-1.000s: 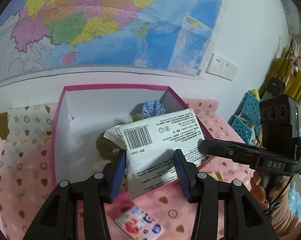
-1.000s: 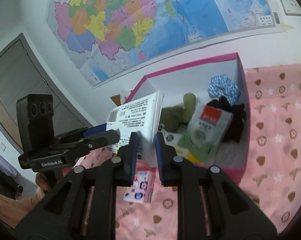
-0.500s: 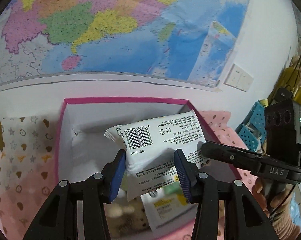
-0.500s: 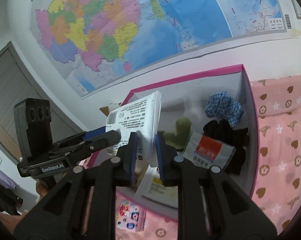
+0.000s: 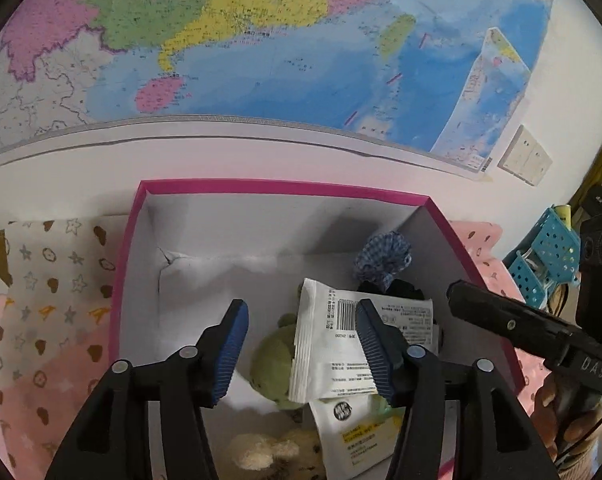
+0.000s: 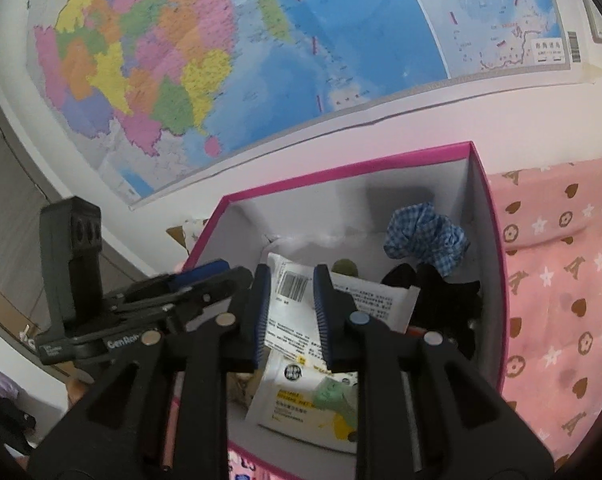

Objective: Organize soft objects
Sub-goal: 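Carry the white tissue pack into the pink box and open the left gripper, then lower the left gripper onto the yellow tissue box and close it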

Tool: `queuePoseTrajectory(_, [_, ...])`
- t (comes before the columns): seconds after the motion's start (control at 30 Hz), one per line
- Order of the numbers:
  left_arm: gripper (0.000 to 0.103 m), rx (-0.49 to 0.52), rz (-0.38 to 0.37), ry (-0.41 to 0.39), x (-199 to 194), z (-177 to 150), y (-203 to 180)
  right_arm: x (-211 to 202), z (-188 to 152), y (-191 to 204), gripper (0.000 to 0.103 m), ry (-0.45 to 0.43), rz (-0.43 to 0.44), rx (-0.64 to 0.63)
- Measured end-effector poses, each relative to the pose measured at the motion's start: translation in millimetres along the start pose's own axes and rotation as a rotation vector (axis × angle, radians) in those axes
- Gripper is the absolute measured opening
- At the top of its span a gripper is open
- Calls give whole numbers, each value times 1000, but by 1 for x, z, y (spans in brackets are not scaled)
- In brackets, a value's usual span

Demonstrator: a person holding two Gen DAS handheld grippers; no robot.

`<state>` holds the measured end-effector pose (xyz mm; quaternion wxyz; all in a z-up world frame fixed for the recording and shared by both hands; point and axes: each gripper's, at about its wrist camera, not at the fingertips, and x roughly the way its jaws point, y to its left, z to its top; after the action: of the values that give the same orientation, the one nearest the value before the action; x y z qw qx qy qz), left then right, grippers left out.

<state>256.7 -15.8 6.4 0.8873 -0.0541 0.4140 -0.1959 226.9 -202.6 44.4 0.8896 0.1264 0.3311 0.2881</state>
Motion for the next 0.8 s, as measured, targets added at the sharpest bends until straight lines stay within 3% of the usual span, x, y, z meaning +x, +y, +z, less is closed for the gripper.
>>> queuePoseTrajectory(0.27, [63,39,-16,-69,-32,-23,-12,-16,-20,4,24,3,9,-31])
queuePoseTrajectory(0.5, [64,89,-29,-119,-59,-50,-33,-46,-39,10,32,-40,20,-58])
queuePoseTrajectory(0.8, [65,136,-111,-129,-75,-75,-66,-84,-63,17,33,-62,62,-81])
